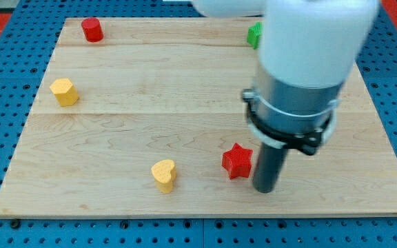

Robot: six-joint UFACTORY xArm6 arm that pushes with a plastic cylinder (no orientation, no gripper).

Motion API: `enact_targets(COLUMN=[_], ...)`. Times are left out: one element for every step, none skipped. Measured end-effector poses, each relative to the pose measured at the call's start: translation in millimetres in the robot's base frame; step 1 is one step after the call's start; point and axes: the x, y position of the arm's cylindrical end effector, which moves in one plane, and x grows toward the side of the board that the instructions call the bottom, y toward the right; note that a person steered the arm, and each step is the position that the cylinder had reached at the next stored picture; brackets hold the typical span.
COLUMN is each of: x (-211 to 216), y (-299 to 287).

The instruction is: Move the yellow heart to the right of the red star

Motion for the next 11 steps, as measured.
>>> enact_targets(x=[-36.0,-79.8,-99.3,-105.6,-14.3,39.6,24.2,-2.7,-20.1,-24.4,0.3], y=[-26.1,-98.9,-156.6,-182.8,-212.3,-215.5,-170.5,-140.9,-136.1,-112.3,-100.3])
